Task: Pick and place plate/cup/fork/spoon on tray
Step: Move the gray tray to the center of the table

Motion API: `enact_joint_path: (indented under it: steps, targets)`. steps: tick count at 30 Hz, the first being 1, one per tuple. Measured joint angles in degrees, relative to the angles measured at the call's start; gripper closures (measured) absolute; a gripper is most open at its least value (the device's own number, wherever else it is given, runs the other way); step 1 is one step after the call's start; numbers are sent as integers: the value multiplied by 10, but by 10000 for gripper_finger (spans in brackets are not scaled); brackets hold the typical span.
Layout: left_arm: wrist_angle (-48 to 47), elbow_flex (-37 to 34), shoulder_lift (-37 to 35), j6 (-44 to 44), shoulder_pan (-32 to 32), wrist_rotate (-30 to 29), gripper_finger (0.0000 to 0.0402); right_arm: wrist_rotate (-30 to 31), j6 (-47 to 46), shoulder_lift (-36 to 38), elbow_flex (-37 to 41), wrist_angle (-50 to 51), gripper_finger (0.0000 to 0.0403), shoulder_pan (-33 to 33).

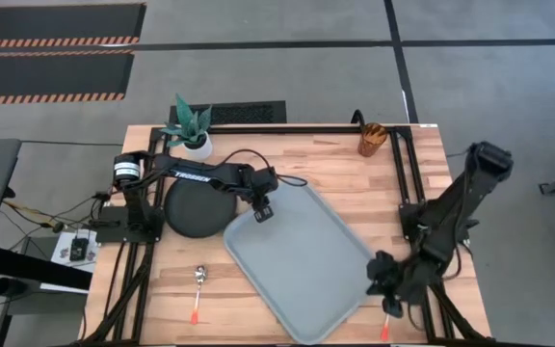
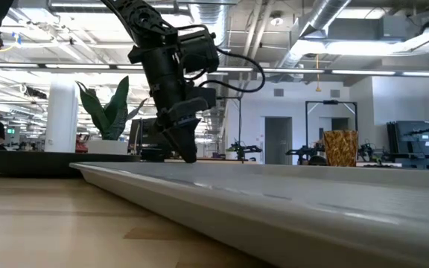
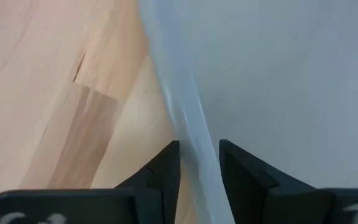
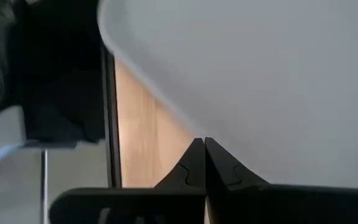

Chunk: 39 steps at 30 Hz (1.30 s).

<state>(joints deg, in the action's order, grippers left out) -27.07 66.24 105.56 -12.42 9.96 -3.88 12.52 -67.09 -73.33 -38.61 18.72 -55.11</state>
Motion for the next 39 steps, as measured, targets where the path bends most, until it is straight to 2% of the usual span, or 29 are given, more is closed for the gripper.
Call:
enact_joint_path:
  steps: [4,9,17,23,30,33,39]
  targets:
    - [-3,0,-2,8,0,0,303,-53,-52,-57,-11,7,395,-2]
    - [0,0,-6,15,-1,0,303,-110,-71,-104,-11,7,395,15]
    - [0,0,-10,35,-11,1,303,-126,-79,-122,-12,40,395,44]
    - [-7,0,-10,37,-14,2,303,-110,-120,-94,-11,152,395,47]
    - [-10,0,-10,45,-17,6,303,-22,-163,-43,-11,266,395,60]
    - [-9,0,-10,68,-24,20,303,0,-165,-37,-11,300,395,74]
    - [-7,0,-10,124,-56,48,303,6,-135,-38,-3,322,395,120]
